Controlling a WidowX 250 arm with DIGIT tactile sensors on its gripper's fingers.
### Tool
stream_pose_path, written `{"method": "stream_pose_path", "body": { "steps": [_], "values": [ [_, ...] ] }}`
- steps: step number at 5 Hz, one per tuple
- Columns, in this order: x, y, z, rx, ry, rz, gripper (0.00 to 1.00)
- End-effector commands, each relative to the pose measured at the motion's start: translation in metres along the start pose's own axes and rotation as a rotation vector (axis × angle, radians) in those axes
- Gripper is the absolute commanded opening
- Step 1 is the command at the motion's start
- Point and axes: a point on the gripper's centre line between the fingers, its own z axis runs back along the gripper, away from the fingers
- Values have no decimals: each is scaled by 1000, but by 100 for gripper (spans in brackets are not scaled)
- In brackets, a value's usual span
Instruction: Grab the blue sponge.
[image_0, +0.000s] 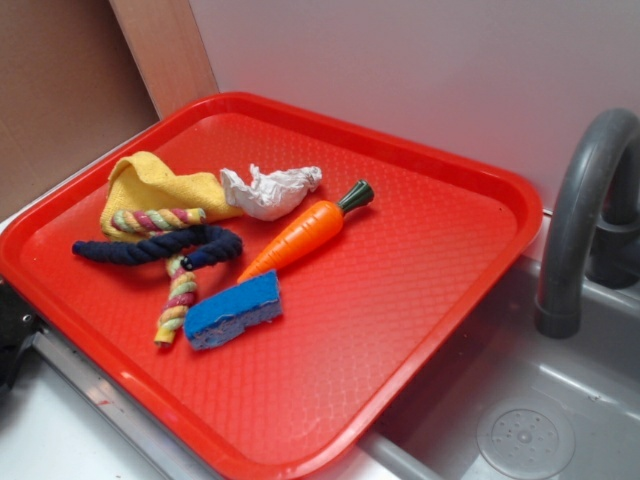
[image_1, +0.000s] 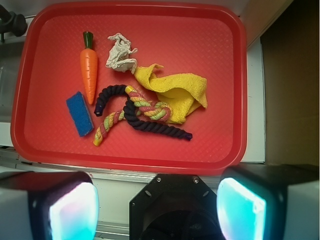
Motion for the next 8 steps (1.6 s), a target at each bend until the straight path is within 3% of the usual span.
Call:
{"method": "stream_pose_path", "body": {
  "steps": [1,3,4,5,6,7,8],
  "values": [
    [0,0,0,0,0,0,100],
    [42,-22,-38,-152,-104,-170,100],
    [56,-52,-67,-213,-87,-287,100],
    [68,-88,-92,-192,-45,-432,100],
    [62,-113,-124,-157,29,-523,100],
    [54,-124,-159,-141,116,-580,100],
    [43,-131,-187,-121,146,-597,100]
  ]
}}
